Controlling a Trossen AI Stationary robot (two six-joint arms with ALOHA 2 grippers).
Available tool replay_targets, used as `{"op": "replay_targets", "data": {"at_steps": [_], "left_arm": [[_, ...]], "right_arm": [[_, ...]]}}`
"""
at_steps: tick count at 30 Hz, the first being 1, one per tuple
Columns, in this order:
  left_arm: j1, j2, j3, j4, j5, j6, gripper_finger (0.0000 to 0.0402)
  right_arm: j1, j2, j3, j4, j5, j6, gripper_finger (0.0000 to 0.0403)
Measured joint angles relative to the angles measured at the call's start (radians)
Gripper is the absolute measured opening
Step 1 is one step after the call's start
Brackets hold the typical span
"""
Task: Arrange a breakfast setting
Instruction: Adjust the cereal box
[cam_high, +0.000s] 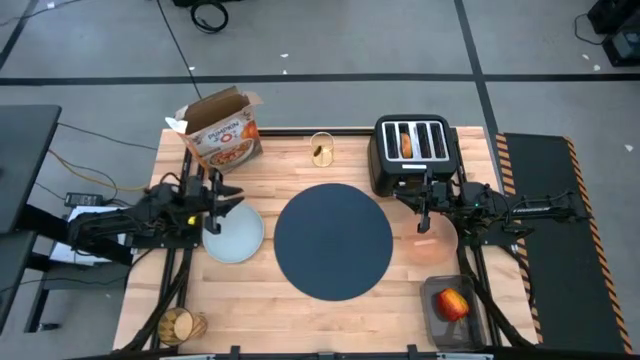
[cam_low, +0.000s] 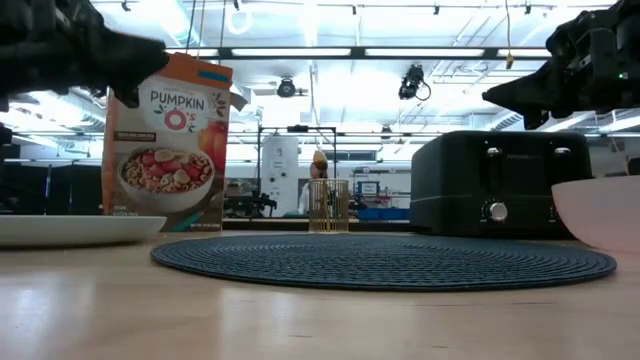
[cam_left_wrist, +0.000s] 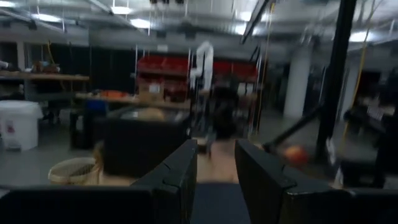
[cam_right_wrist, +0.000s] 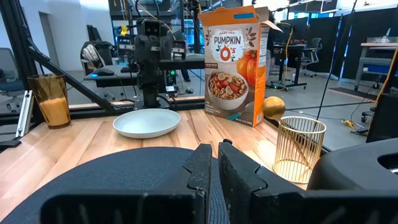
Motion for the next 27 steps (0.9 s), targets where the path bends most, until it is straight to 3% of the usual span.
{"op": "replay_targets", "data": {"at_steps": [6, 15, 21, 27], "left_arm": [[0.000, 0.082, 0.088, 0.011, -0.001, -0.032, 0.0098], [-0.034, 0.370, 0.320, -0.054, -0.001, -0.046, 0.0053], [-0.079, 0.550, 0.558, -0.312, -0.070, -0.057, 0.0010], [-0.099, 0.676, 0.750, -0.550, -0.152, -0.147, 0.0006]], "right_arm": [[0.000, 0.000, 0.000, 0.037, 0.009, -0.028, 0.0039], [0.000, 0.000, 0.000, 0.143, 0.009, -0.025, 0.0039], [0.000, 0.000, 0.000, 0.235, 0.008, -0.026, 0.0039], [0.000, 0.000, 0.000, 0.264, 0.012, -0.027, 0.0039]]}}
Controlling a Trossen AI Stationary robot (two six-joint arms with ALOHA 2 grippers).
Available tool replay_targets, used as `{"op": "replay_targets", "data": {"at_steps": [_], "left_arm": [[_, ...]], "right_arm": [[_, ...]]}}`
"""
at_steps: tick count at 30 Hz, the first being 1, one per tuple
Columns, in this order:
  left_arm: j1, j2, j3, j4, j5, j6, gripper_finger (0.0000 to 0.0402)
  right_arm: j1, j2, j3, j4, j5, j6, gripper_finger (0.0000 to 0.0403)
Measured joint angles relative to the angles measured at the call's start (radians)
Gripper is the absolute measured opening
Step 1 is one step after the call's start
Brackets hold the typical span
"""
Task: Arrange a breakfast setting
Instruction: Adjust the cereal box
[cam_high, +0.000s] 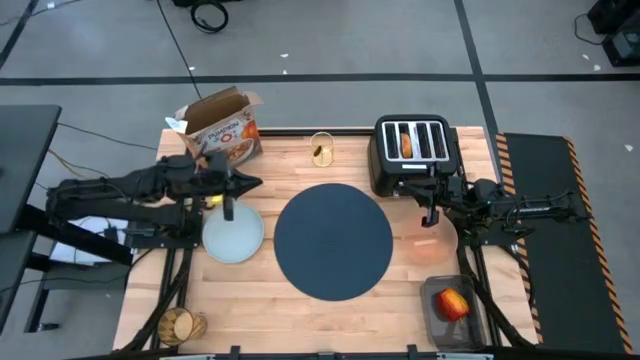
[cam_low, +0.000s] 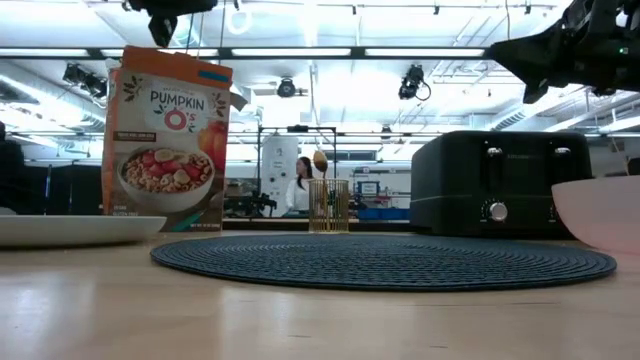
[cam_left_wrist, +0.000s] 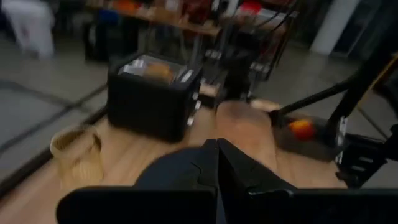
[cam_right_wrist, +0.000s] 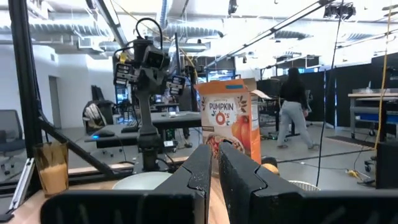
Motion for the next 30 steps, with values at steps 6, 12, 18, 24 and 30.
{"op": "replay_targets", "data": {"at_steps": [6, 12, 18, 24, 30], "left_arm": [[-0.078, 0.121, 0.142, -0.109, -0.016, -0.068, 0.0003], [-0.215, 0.247, 0.289, -0.204, -0.201, 0.040, 0.0002], [-0.205, 0.280, 0.430, -0.252, -0.550, 0.217, 0.0012], [-0.052, 0.267, 0.524, -0.279, -0.565, 0.273, 0.0059], [0.140, 0.266, 0.609, -0.370, -0.479, 0.288, 0.0142]], "right_arm": [[0.000, 0.000, 0.000, 0.006, 0.045, -0.039, 0.0039], [0.000, 0.000, 0.000, 0.009, 0.079, -0.095, 0.0039], [0.000, 0.000, 0.000, 0.022, 0.103, -0.098, 0.0064], [0.000, 0.000, 0.000, 0.021, 0.103, -0.081, 0.0111], [0.000, 0.000, 0.000, 0.022, 0.100, -0.041, 0.0152]]}}
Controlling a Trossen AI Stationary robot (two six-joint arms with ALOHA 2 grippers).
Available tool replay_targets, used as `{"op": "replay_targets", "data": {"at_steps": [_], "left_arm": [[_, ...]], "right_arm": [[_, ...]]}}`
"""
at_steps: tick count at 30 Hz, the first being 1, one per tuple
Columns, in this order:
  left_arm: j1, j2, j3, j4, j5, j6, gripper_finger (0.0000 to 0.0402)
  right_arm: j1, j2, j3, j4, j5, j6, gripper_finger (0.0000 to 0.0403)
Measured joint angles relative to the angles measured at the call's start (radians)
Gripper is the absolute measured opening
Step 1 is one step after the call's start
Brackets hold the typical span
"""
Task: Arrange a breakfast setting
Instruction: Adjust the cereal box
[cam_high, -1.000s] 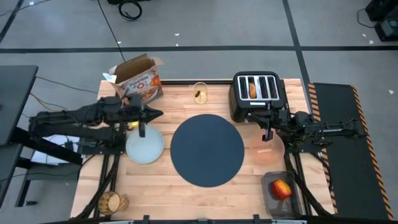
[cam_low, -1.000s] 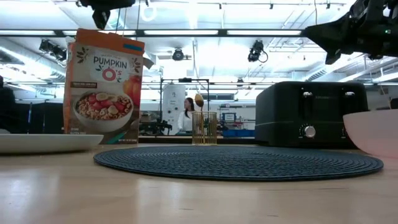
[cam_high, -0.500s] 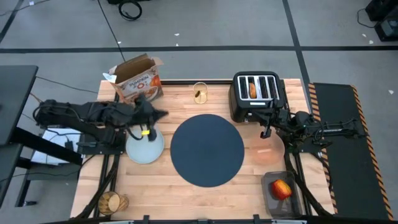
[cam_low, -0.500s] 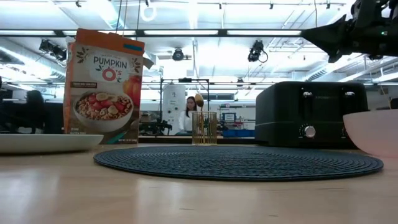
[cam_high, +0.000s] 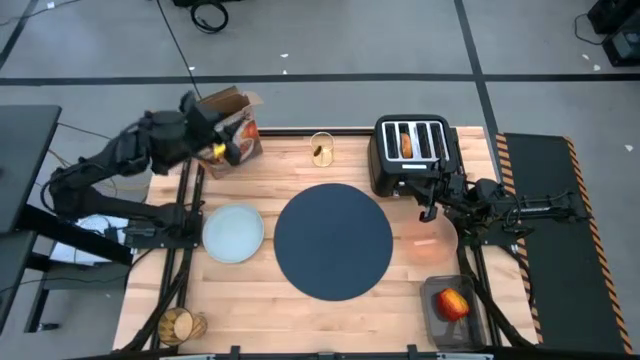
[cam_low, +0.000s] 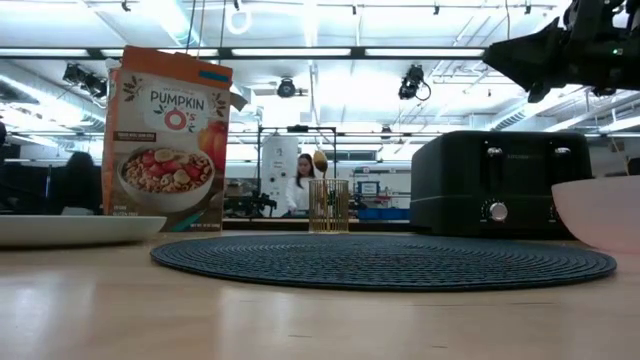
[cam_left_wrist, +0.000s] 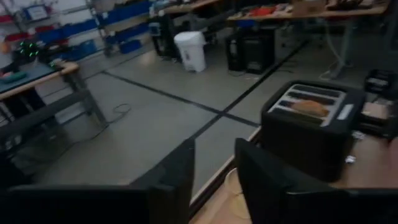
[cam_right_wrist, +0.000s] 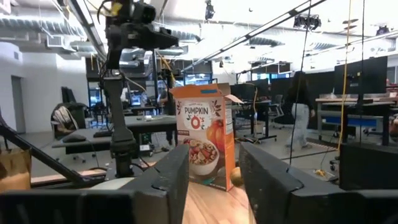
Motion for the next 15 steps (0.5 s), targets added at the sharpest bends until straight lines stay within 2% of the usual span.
{"op": "replay_targets", "data": {"at_steps": [5, 7, 11, 15], "left_arm": [[0.161, -0.001, 0.034, -0.075, 0.101, 0.021, 0.0206], [0.218, 0.000, 0.034, -0.150, 0.108, 0.038, 0.0220], [0.309, 0.029, 0.033, -0.269, 0.147, 0.034, 0.0226], [0.319, 0.039, 0.034, -0.259, 0.238, 0.103, 0.0226]], "right_arm": [[0.000, 0.000, 0.000, 0.003, -0.007, 0.007, 0.0183], [0.000, 0.000, 0.000, 0.001, -0.007, 0.007, 0.0195], [0.000, 0.000, 0.000, -0.004, -0.007, -0.008, 0.0213], [0.000, 0.000, 0.000, -0.008, -0.007, -0.024, 0.0225]]}}
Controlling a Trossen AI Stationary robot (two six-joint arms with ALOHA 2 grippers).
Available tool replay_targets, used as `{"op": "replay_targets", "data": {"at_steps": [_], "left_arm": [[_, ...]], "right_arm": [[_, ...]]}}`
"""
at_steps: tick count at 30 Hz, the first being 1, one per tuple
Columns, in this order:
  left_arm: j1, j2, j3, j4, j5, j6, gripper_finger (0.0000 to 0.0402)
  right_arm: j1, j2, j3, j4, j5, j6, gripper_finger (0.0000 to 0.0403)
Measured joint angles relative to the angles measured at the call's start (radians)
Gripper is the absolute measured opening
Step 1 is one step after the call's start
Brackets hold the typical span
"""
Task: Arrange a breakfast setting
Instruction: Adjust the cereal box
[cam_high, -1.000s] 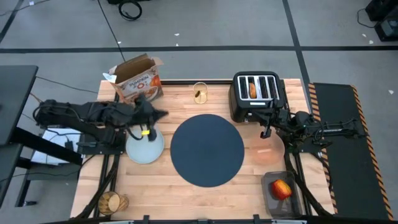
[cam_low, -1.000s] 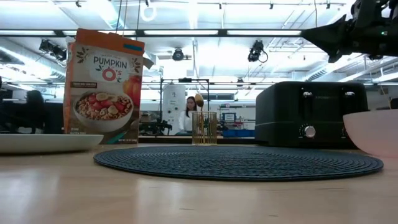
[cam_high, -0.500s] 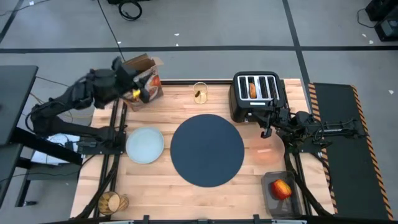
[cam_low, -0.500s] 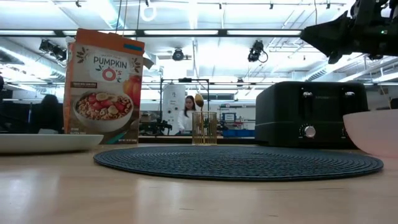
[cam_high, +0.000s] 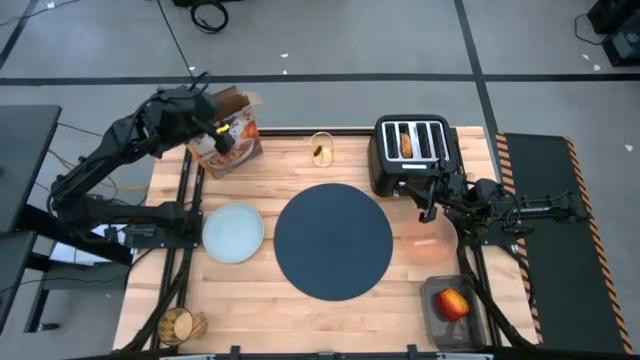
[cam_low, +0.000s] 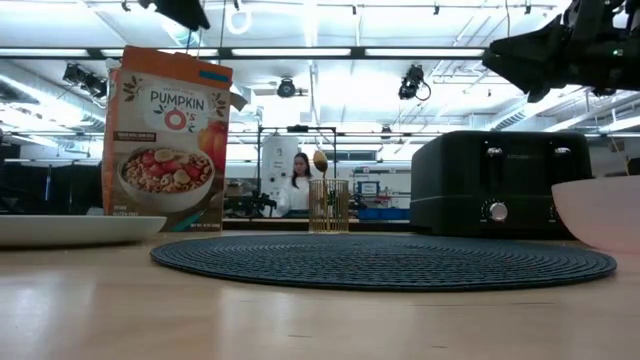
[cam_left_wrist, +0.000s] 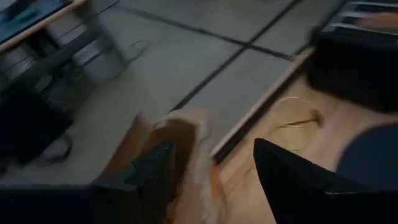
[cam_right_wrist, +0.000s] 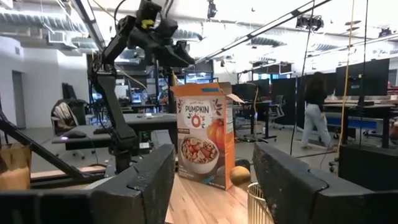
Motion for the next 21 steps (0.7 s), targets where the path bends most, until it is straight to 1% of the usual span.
{"op": "replay_targets", "data": {"at_steps": [2, 3, 4, 7, 12, 16, 21], "left_arm": [[-0.002, 0.003, 0.001, -0.054, -0.011, 0.037, 0.0226], [-0.002, 0.010, 0.001, -0.100, -0.035, 0.047, 0.0227], [-0.001, 0.016, 0.000, -0.137, -0.052, 0.050, 0.0227], [0.000, 0.026, -0.001, -0.205, -0.062, 0.051, 0.0227], [0.011, 0.026, -0.001, -0.224, -0.064, 0.068, 0.0227], [0.064, 0.026, -0.001, -0.251, -0.053, 0.021, 0.0229], [0.146, 0.050, -0.001, -0.259, -0.029, 0.018, 0.0257]], "right_arm": [[0.000, 0.000, 0.000, -0.006, 0.000, -0.010, 0.0228], [0.000, 0.000, 0.000, -0.011, 0.000, -0.011, 0.0229], [0.000, 0.000, 0.000, -0.016, 0.000, -0.012, 0.0229], [0.000, 0.000, 0.000, -0.023, 0.000, -0.015, 0.0229], [0.000, 0.000, 0.000, -0.017, 0.005, -0.037, 0.0230], [0.000, 0.000, 0.000, -0.019, 0.005, -0.040, 0.0229], [0.000, 0.000, 0.000, -0.025, 0.006, -0.044, 0.0230]]}}
